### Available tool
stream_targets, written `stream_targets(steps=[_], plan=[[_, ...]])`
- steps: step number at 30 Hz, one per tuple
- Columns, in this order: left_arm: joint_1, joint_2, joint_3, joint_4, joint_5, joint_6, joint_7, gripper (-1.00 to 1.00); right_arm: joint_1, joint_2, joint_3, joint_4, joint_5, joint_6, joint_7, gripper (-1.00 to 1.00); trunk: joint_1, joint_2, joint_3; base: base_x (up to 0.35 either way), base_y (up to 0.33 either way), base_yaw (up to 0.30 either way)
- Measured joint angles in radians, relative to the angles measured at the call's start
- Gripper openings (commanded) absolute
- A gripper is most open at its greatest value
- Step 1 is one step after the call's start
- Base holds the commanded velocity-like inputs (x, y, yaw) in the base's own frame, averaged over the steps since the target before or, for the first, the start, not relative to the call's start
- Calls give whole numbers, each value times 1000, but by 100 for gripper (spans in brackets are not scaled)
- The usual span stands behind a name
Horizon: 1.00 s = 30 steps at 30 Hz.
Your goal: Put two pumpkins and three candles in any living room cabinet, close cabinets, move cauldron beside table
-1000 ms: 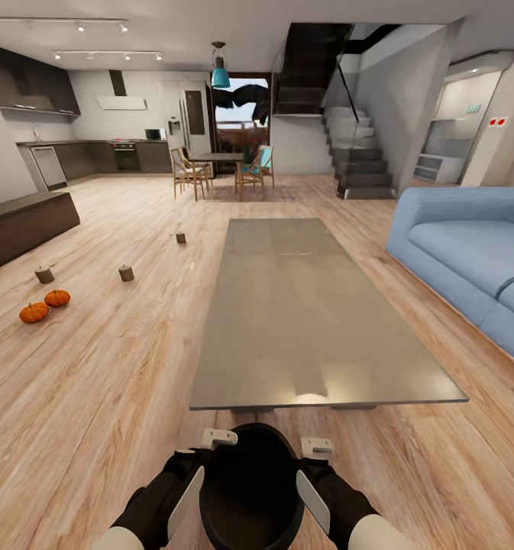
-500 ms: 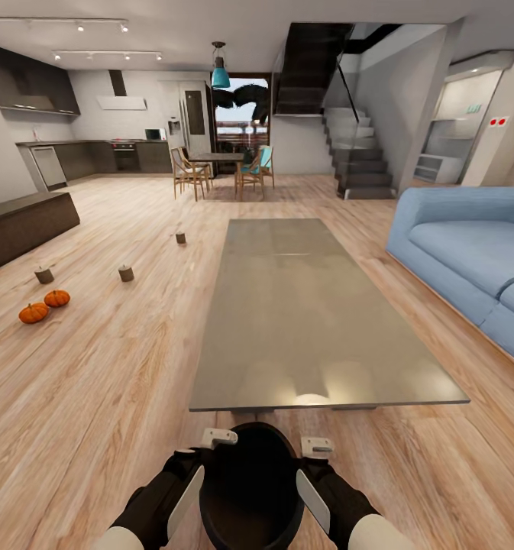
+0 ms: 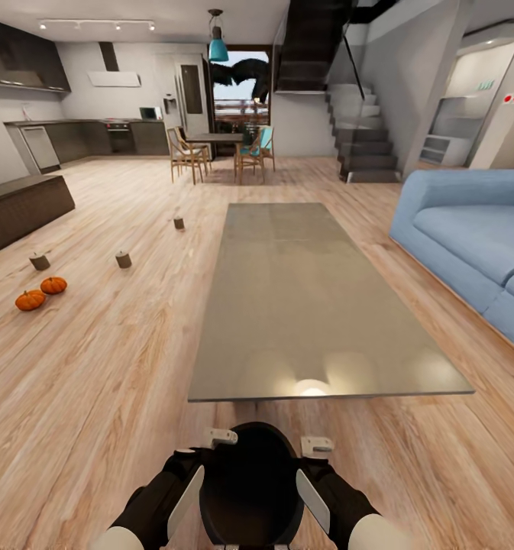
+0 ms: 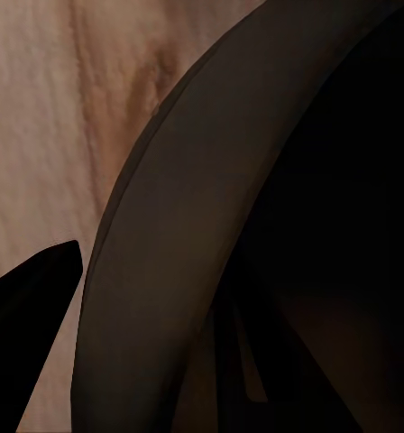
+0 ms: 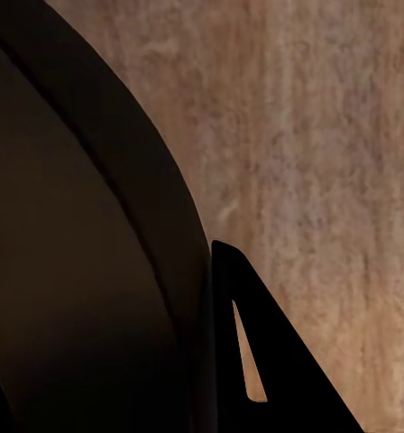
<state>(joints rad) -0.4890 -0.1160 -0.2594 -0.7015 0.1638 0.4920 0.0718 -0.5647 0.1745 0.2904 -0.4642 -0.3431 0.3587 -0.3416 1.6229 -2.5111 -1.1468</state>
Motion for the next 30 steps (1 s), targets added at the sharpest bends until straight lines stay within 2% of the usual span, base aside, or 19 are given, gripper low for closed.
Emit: stream_targets(steps=[5, 25, 26, 27, 28, 29, 30], plan=[[0, 0, 0, 0, 0, 0, 0, -100, 0, 0, 0, 0, 0, 0, 0, -100, 2, -1, -19, 0, 0, 0], [0, -2, 7, 0, -1, 0, 0, -100, 0, 0, 1, -3, -1, 2, -3, -100, 2, -1, -19, 0, 0, 0], [0, -2, 7, 0, 0, 1, 0, -100, 0, 0, 2, -5, -1, 5, -4, 100, 2, -1, -19, 0, 0, 0], [1, 18, 7, 5, 49, -2, -1, -100, -1, 0, 10, -43, -5, -5, 1, 100, 2, -1, -20, 0, 0, 0], [0, 20, 9, 1, 3, 1, 1, 100, -1, 0, 11, -45, -12, -6, 3, 100, 2, -1, -19, 0, 0, 0], [0, 20, 8, 2, 15, 1, 2, 100, 0, 0, 12, -44, -27, -8, 5, 100, 2, -1, -20, 0, 0, 0], [0, 20, 8, 2, 17, 1, 2, 100, -1, 0, 10, -45, -7, -5, 1, 100, 2, -1, -19, 0, 0, 0]])
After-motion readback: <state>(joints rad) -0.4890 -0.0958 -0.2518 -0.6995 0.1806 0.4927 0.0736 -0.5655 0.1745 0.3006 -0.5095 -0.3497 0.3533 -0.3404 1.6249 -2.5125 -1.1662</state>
